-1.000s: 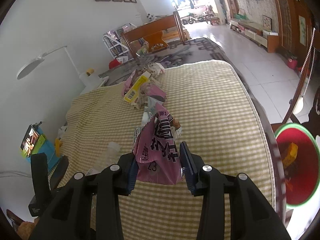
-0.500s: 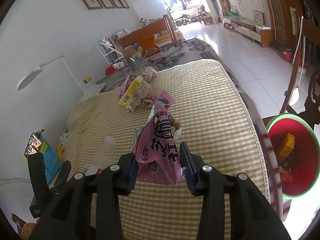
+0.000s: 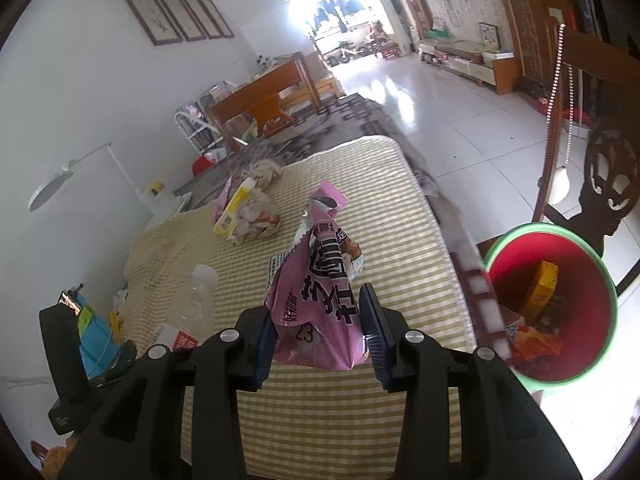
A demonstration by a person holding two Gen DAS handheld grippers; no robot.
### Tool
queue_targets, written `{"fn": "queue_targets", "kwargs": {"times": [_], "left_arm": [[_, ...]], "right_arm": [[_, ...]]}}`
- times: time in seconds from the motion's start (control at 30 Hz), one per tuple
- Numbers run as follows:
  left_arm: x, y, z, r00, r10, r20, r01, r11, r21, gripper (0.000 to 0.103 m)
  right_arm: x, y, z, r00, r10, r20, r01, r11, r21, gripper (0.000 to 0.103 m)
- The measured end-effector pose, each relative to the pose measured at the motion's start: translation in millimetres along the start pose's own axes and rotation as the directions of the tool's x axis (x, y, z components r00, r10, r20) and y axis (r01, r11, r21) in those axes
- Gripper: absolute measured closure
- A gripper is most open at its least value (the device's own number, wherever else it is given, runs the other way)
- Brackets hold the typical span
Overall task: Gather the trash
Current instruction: 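Carry the bottle and pink bag to the red bucket and open both tools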
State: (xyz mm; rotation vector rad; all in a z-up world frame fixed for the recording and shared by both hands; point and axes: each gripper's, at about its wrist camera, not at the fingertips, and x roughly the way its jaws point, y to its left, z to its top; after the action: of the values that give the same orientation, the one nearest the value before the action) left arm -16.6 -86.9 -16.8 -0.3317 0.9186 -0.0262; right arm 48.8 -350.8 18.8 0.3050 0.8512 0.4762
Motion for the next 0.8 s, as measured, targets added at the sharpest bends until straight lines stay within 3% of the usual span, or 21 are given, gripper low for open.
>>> {"fn": "queue_targets", "kwargs": {"times": [0.33,0.53,0.67,0.8], "left_arm": [[8,-56,22,0.996,-0.094,0.008,0.093,0.991,0.091,0.047],[31,-102,34,0.986,-0.162,-0.028,0.164,0.972,0.168,0.047],[54,-133,44,0.975,-0.211,-0.072,0.221,0.959,0.177,0.047],[75,-169,49,0.951,-0.278,-0.138,0.301,0.933,0.195,0.047]], "right_arm": [[-26,-40,9,0.997,-0.044,0.062,0.038,0.995,0.09,0.065],[-43,-79,8,0.991,-0.097,0.094,0.079,0.98,0.182,0.065],[-52,-108,5,0.984,-0.143,0.103,0.115,0.964,0.238,0.065],[-60,-132,1,0.973,-0.199,0.114,0.16,0.946,0.284,0.065]]}}
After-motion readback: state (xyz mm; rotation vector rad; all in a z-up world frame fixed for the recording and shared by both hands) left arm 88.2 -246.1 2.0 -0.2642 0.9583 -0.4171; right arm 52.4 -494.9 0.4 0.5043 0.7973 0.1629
